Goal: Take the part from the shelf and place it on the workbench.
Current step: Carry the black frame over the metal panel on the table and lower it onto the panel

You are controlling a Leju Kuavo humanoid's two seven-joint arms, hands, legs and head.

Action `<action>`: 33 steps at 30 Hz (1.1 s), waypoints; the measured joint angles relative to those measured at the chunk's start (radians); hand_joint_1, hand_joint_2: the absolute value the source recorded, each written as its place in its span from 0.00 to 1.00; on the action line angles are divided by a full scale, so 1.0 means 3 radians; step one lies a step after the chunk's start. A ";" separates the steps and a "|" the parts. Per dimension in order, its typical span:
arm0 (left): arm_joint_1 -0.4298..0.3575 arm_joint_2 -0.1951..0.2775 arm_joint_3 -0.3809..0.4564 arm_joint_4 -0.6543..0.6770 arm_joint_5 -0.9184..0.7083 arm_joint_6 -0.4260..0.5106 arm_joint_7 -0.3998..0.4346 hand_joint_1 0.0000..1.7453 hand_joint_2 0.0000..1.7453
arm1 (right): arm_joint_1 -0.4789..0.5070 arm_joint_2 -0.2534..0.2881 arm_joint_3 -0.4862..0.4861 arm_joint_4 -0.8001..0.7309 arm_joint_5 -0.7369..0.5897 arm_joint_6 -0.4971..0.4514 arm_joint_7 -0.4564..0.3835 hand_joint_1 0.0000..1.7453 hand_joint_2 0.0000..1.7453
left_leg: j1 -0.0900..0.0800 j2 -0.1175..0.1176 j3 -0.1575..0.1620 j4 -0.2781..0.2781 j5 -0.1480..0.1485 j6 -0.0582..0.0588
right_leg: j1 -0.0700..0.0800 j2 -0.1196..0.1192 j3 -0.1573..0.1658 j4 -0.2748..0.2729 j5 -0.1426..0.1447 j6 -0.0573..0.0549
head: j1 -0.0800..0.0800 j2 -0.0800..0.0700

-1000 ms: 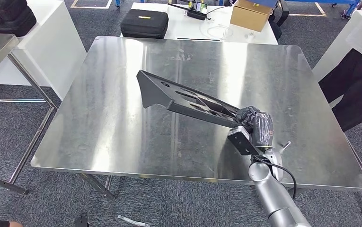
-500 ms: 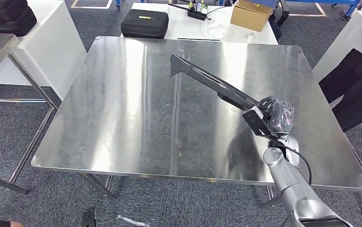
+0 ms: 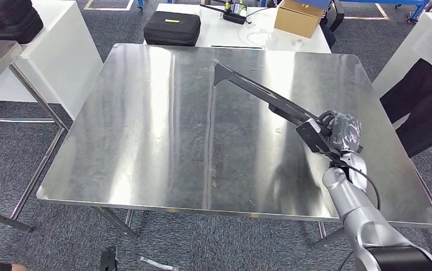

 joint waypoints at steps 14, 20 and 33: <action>-0.0047 -0.0039 -0.0143 0.0005 -0.0037 -0.0005 0.0017 0.00 1.00 | -0.0264 0.0117 0.0098 0.0139 -0.0011 0.0016 0.0002 0.99 1.00 | 0.0001 -0.0004 -0.0001 0.0000 0.0000 0.0000 | 0.0001 -0.0001 0.0000 0.0001 0.0000 0.0000 | 0.0000 0.0000; -0.0050 -0.0040 -0.0179 0.0005 -0.0036 0.0033 0.0025 0.00 1.00 | -0.0251 0.0152 0.0151 -0.0028 -0.0059 0.0026 -0.0035 0.99 1.00 | 0.0001 -0.0003 -0.0001 0.0000 0.0000 0.0000 | 0.0001 -0.0001 0.0000 0.0001 0.0000 0.0000 | 0.0000 0.0000; -0.0052 -0.0046 -0.0263 0.0006 -0.0044 0.0069 0.0049 0.00 1.00 | -0.0083 0.0154 0.0231 -0.0297 -0.0055 0.0026 -0.0023 0.99 1.00 | 0.0001 -0.0004 0.0000 0.0000 0.0000 0.0000 | 0.0000 -0.0001 -0.0001 0.0000 0.0000 0.0000 | 0.0000 0.0000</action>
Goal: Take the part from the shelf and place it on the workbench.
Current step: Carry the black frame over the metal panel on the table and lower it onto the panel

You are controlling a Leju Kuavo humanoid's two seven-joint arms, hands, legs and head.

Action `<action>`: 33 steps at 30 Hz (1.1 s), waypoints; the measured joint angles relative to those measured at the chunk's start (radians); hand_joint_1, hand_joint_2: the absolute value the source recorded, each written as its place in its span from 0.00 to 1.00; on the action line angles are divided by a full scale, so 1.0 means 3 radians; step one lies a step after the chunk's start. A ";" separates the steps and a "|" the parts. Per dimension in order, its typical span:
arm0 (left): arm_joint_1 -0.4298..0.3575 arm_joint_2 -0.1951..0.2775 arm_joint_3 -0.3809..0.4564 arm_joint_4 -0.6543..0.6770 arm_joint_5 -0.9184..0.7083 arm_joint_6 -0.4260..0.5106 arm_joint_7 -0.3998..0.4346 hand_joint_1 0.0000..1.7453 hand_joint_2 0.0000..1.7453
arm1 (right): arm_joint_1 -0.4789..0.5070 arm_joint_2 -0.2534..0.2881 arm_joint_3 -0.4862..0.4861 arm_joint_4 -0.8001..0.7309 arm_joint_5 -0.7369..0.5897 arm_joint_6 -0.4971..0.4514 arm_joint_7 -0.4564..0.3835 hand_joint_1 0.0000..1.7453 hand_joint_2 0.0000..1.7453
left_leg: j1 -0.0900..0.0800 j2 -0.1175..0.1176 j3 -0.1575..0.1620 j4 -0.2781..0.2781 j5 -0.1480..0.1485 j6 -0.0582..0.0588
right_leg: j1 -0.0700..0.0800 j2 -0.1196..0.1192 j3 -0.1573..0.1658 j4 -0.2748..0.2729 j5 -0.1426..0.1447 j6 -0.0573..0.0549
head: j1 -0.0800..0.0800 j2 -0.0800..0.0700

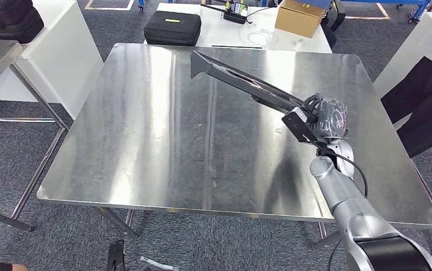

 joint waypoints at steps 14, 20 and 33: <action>-0.0005 -0.0013 -0.0057 0.0000 -0.0007 0.0011 0.0032 0.00 1.00 | 0.0122 -0.0074 0.0047 -0.0166 0.0016 0.0001 0.0053 0.99 1.00 | 0.0000 0.0001 0.0000 0.0000 0.0000 0.0000 | 0.0000 0.0000 0.0000 0.0000 0.0000 0.0000 | 0.0000 0.0000; -0.0006 -0.0013 -0.0057 0.0000 -0.0004 0.0014 0.0036 0.00 1.00 | 0.0124 -0.0086 0.0069 -0.0177 0.0023 0.0008 0.0061 0.99 1.00 | 0.0000 0.0001 0.0000 0.0000 0.0000 0.0000 | 0.0000 0.0000 0.0000 0.0000 0.0000 0.0000 | 0.0000 0.0000; 0.0837 0.0324 -0.0097 0.0168 0.0000 -0.0377 -0.0377 0.00 1.00 | 0.0396 -0.0338 -0.0105 -0.0193 0.0018 -0.0060 -0.0015 0.99 1.00 | -0.0003 0.0001 -0.0010 -0.0001 -0.0014 -0.0003 | -0.0002 0.0000 -0.0008 -0.0002 -0.0009 0.0001 | -0.0003 0.0000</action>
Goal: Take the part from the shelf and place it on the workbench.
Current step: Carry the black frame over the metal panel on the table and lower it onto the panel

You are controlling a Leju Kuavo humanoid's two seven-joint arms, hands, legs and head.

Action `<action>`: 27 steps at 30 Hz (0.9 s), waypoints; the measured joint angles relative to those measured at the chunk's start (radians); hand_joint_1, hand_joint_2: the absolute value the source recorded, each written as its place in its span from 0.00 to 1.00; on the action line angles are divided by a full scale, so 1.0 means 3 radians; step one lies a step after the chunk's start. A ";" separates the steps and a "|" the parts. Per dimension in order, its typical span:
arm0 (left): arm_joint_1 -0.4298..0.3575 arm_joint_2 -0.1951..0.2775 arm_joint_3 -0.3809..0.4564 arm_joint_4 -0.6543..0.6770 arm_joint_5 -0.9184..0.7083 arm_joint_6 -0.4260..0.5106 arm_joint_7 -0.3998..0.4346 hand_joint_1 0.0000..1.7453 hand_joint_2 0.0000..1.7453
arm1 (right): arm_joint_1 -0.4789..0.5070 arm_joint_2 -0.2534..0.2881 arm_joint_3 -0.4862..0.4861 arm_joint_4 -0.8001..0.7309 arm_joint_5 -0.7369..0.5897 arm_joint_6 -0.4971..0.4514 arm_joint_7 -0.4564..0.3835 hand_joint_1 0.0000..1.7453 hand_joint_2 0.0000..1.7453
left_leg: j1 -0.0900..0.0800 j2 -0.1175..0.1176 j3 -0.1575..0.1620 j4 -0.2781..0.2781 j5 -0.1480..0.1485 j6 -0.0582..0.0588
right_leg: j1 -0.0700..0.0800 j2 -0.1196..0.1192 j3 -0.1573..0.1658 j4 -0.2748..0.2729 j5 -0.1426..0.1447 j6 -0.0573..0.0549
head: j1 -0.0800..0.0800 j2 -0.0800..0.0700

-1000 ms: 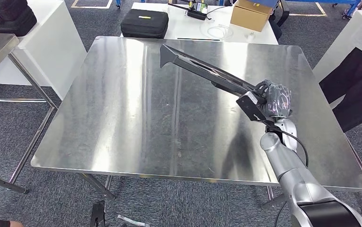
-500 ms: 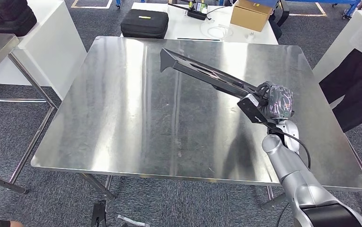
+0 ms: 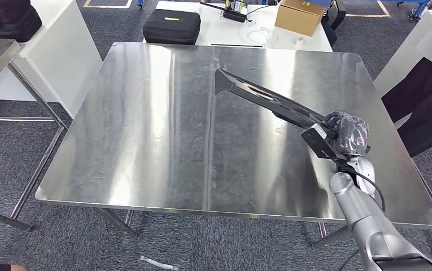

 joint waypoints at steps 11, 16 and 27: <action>0.0030 0.0059 0.0012 0.0004 0.0078 0.0005 0.0165 0.00 1.00 | -0.0153 0.0022 -0.0068 -0.0084 0.0191 0.0121 0.0088 0.99 1.00 | 0.0004 -0.0002 0.0014 -0.0002 0.0006 0.0000 | 0.0004 -0.0003 0.0015 0.0002 0.0001 0.0001 | 0.0001 0.0000; 0.0027 0.0060 0.0047 0.0004 0.0115 0.0037 0.0184 0.00 1.00 | -0.0298 0.0098 -0.0066 -0.0023 0.0243 0.0116 0.0059 0.99 1.00 | 0.0004 -0.0003 0.0014 -0.0001 0.0006 0.0001 | 0.0004 -0.0003 0.0015 0.0002 0.0002 0.0001 | 0.0001 0.0000; 0.0023 0.0057 0.0128 0.0004 0.0133 0.0120 0.0142 0.00 1.00 | -0.0544 0.0302 -0.0049 0.0242 0.0281 0.0090 -0.0004 0.99 1.00 | 0.0004 -0.0003 0.0014 -0.0001 0.0006 0.0001 | 0.0004 -0.0003 0.0014 0.0002 0.0001 0.0001 | 0.0001 0.0000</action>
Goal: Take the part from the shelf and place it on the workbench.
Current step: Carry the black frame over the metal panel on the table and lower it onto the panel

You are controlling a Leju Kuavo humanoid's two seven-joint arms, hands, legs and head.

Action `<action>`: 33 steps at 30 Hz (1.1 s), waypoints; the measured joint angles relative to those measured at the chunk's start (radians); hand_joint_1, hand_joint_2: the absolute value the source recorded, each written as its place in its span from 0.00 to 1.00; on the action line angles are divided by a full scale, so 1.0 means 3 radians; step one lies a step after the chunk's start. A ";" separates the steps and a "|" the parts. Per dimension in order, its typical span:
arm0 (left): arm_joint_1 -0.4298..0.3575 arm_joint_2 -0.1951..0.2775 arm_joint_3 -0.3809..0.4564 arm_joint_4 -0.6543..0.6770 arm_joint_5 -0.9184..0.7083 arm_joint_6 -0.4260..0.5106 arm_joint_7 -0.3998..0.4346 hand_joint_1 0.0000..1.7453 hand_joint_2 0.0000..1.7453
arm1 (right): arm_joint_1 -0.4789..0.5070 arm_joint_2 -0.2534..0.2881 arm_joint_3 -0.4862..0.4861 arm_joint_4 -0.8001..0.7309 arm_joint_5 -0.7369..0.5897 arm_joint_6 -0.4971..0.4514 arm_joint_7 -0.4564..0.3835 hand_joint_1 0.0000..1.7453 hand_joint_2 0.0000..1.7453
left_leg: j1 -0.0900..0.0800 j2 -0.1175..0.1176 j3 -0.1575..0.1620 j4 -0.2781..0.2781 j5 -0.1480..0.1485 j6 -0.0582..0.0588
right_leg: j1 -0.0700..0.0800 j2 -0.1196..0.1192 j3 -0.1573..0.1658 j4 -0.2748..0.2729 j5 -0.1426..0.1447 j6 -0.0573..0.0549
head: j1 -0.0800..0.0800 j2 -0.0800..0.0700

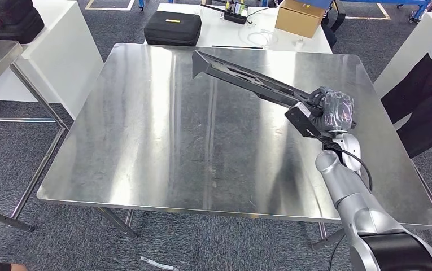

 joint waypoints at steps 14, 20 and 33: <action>0.0000 0.0007 0.0019 0.0000 0.0001 0.0020 -0.0033 0.00 1.00 | -0.0064 0.0086 0.0001 0.0115 0.0048 0.0005 -0.0004 0.99 1.00 | -0.0031 -0.0001 -0.0007 0.0014 -0.0015 0.0022 | -0.0026 0.0000 -0.0002 -0.0009 0.0001 0.0010 | 0.0000 0.0000; -0.0008 0.0009 0.0028 0.0000 0.0001 0.0021 -0.0082 0.00 1.00 | -0.0142 0.0068 0.0011 0.0148 0.0022 0.0006 -0.0051 0.99 1.00 | 0.0015 0.0007 0.0061 -0.0081 0.0003 0.0078 | -0.0024 -0.0005 -0.0253 0.0432 -0.0161 0.0022 | 0.0009 0.0000; -0.0006 0.0010 0.0074 0.0000 0.0011 0.0028 -0.0097 0.00 1.00 | -0.0163 0.0045 0.0039 0.0294 -0.0008 0.0006 -0.0090 0.99 1.00 | 0.0060 -0.0003 0.0062 0.0080 -0.0186 -0.0093 | -0.0082 0.0011 -0.0375 0.0134 0.0226 0.0010 | 0.0008 -0.0001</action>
